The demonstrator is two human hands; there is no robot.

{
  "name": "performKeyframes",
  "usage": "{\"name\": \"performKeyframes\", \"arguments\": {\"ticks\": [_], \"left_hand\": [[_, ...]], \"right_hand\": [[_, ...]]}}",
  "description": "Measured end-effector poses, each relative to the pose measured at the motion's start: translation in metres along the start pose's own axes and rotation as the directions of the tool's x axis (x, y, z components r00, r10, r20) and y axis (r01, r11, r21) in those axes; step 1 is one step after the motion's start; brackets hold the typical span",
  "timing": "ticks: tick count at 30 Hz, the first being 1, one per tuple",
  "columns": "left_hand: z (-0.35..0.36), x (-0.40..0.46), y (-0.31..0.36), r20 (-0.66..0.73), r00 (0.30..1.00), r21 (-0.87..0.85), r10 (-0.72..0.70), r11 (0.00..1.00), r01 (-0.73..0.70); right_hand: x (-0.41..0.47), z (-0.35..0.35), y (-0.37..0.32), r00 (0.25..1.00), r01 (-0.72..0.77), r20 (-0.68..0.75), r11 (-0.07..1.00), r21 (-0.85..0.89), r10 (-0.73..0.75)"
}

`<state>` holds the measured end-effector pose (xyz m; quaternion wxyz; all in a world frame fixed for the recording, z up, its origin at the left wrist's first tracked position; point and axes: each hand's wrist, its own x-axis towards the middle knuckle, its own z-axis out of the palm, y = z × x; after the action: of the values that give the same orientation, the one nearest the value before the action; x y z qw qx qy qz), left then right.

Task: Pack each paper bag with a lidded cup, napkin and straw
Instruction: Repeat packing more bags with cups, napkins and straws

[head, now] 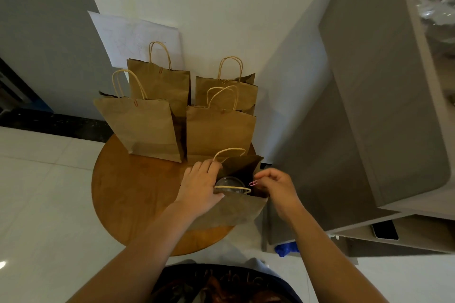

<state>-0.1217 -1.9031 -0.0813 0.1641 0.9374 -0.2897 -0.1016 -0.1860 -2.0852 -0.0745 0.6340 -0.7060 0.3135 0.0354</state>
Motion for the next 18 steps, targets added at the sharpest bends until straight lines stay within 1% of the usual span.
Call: {"name": "performKeyframes", "arguments": {"ticks": [2,3,5,8,10,12,15,17,18], "left_hand": [[0.001,0.002,0.001,0.008,1.000,-0.033,0.020,0.999,-0.019],[0.001,0.003,0.002,0.018,0.999,-0.038,0.031,0.999,-0.031],[0.002,0.006,0.003,0.055,0.997,-0.023,0.051,0.999,-0.049],[0.001,0.012,0.003,0.104,0.993,0.031,0.051,0.998,-0.055],[0.000,0.014,0.002,0.107,0.994,0.050,0.037,0.998,-0.042],[-0.001,0.014,0.002,0.096,0.995,0.049,0.036,0.998,-0.040],[-0.001,0.015,0.002,0.087,0.995,0.054,0.051,0.997,-0.056],[-0.001,0.016,0.002,0.106,0.992,0.048,0.063,0.997,-0.068],[-0.002,0.016,0.002,0.116,0.991,0.039,0.068,0.997,-0.073]], "right_hand": [[0.006,0.002,-0.003,0.996,-0.085,0.046,0.981,0.173,0.078],[0.009,0.003,-0.005,0.993,-0.105,0.070,0.974,0.201,0.093],[0.013,0.009,-0.010,0.990,-0.118,0.099,0.981,0.155,0.103],[0.019,0.016,-0.014,0.984,-0.117,0.137,0.993,0.017,0.113],[0.022,0.017,-0.017,0.988,-0.114,0.107,0.994,0.004,0.113],[0.024,0.014,-0.017,0.995,-0.092,0.035,0.991,0.099,0.089],[0.018,0.000,-0.012,0.996,-0.051,-0.061,0.959,0.278,0.071],[0.010,-0.012,-0.006,0.989,-0.044,-0.115,0.917,0.396,0.097],[0.006,-0.018,-0.003,0.984,-0.043,-0.129,0.877,0.478,0.119]]}}
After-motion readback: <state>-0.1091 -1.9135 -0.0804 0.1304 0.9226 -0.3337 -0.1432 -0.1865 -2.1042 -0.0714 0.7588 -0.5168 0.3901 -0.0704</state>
